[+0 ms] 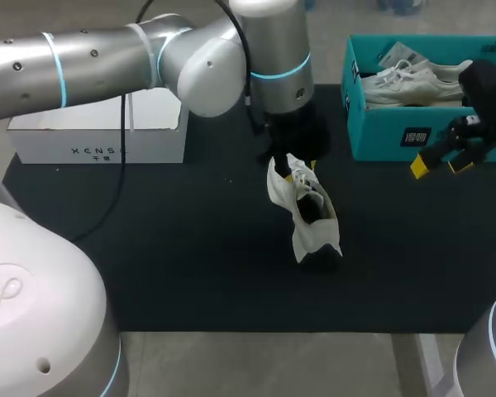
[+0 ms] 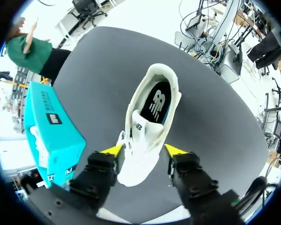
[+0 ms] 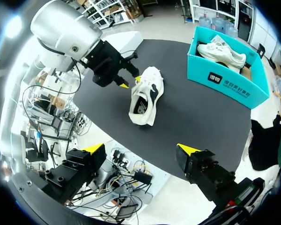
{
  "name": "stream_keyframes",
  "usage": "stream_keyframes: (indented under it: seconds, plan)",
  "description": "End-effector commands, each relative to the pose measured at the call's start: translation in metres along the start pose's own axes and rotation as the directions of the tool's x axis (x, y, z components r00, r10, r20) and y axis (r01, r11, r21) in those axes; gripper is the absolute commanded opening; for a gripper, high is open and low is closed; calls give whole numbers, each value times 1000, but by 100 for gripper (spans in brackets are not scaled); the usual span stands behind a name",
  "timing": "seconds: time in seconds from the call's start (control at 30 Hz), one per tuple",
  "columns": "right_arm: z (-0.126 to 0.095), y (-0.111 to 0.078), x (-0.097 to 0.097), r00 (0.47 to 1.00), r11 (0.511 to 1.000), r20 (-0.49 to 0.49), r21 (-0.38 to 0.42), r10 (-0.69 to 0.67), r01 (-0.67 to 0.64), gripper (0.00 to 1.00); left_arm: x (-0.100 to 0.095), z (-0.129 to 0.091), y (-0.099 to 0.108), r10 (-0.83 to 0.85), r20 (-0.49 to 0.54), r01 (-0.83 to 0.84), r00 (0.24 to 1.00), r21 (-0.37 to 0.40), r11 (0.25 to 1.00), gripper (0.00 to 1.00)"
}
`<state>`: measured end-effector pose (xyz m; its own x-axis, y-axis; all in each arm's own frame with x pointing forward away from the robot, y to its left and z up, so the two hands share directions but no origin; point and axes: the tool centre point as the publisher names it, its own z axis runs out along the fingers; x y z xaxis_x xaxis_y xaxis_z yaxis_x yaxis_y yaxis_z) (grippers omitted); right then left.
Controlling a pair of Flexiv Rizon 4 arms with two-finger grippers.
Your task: Take the shoe out of the shoebox, open the shoe tongue, remove and reinsert the insole, then place the shoe into the shoebox
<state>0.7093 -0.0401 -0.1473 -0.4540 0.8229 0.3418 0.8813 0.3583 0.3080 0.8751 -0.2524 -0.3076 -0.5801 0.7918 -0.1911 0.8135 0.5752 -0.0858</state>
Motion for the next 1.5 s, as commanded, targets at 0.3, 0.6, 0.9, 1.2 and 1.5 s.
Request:
stream_keyframes:
  seconds: [0.3,0.6,0.9,1.2,1.5]
  plan:
    - [-41,-40,-20,999,1000,36,-5,-22,22,100,3,0,0,1,7,-1,1000,-1,1000,100]
    - [-45,-47,-24,999,999,52,30,11,-12,100,6,-3,-5,-74,-11,74,997,-42,996,100]
    - [-45,-47,-24,999,999,52,30,11,-12,100,38,-20,-34,-528,-57,516,847,-150,843,100]
    - [-45,-47,-24,999,999,52,30,11,-12,100,45,-24,-39,-586,-66,573,808,-143,807,100]
    - [-45,-47,-24,999,999,52,30,11,-12,100,46,-25,-42,-583,-65,570,810,-146,808,100]
